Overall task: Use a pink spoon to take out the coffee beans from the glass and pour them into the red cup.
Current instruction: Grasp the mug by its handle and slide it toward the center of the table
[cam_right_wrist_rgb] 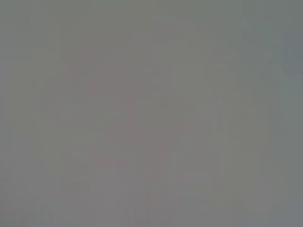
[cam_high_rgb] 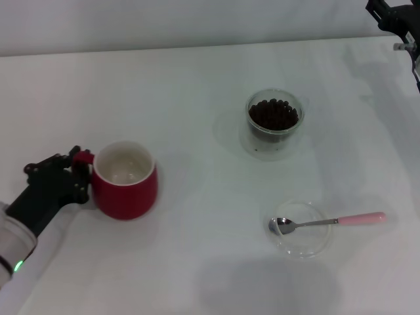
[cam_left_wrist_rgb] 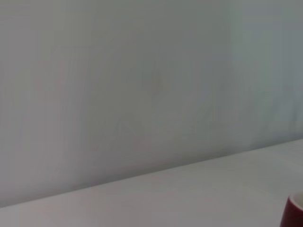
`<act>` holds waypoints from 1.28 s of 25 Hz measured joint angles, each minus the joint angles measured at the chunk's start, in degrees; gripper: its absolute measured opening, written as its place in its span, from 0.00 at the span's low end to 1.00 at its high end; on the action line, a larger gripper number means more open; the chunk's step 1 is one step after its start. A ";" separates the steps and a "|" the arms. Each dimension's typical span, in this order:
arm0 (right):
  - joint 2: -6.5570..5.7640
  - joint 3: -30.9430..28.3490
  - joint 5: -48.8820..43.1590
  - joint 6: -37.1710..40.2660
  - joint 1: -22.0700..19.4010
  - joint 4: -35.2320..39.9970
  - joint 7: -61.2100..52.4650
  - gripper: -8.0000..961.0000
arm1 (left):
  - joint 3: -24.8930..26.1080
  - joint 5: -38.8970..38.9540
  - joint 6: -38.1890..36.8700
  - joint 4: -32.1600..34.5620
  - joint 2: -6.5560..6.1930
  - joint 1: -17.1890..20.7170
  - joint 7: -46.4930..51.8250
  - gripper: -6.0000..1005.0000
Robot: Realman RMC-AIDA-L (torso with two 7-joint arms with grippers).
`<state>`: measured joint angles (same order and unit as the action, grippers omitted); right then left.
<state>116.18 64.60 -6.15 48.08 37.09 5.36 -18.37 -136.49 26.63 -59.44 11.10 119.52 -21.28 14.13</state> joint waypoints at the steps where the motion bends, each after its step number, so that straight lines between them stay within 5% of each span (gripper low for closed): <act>1: 0.00 0.00 0.00 0.00 0.05 0.02 0.00 0.91 | -0.08 -0.02 0.43 0.47 0.06 -0.09 -0.36 0.12; 28: -0.09 0.00 0.00 -0.01 -0.36 0.01 0.00 0.90 | -4.74 0.32 2.29 4.19 0.29 0.87 -0.51 0.16; 32: -0.12 0.00 0.00 -0.01 -0.36 0.17 0.00 0.90 | -4.74 0.45 2.29 4.20 0.27 1.18 -0.39 0.43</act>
<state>116.07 64.60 -6.15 48.07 36.73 5.54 -18.37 -141.23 27.08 -57.15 15.30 119.80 -20.10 13.75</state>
